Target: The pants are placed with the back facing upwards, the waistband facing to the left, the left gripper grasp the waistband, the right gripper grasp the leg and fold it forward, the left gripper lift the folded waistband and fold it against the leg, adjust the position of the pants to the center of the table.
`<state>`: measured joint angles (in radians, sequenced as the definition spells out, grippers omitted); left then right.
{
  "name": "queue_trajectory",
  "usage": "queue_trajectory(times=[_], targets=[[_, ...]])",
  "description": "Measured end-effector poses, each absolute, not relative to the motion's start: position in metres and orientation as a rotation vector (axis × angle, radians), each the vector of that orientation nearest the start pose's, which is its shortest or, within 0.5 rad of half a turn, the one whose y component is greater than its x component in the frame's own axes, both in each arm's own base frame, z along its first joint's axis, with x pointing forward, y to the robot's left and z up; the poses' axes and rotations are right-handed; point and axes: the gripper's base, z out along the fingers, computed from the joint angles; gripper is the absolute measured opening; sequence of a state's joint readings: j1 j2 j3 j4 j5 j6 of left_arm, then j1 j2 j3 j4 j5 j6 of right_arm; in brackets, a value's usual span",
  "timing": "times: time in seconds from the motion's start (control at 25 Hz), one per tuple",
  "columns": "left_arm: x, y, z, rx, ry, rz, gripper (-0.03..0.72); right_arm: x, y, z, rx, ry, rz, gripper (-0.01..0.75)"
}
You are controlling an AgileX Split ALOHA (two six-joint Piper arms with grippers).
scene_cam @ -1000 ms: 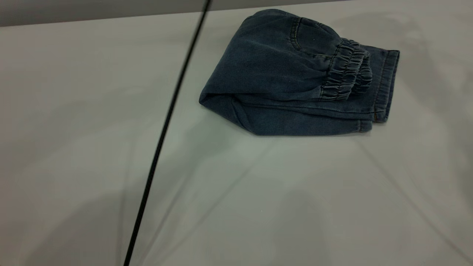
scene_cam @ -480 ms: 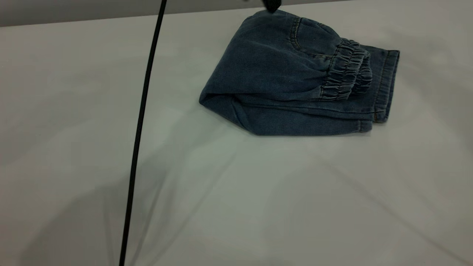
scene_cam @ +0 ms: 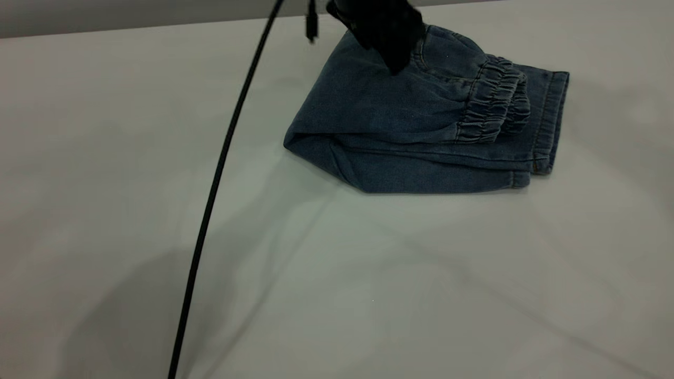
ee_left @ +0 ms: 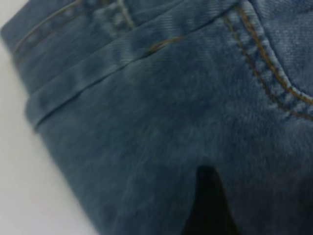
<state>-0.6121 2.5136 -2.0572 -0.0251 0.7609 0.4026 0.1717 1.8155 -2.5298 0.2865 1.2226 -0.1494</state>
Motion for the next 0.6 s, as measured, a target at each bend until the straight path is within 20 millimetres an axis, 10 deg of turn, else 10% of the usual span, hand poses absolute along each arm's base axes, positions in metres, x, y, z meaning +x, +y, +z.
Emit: queue_trajectory(times=[0.32,0.6], targets=[[0.420,-0.323,0.066,1.481,2.345,-0.072,0.455,0.335,0.084,0.548,-0.392,1.939,0.365,0.482],[0.426,-0.299,0.060,1.265,2.578,0.007,0.455,0.335,0.085,0.549,-0.396,1.936,0.384,0.482]])
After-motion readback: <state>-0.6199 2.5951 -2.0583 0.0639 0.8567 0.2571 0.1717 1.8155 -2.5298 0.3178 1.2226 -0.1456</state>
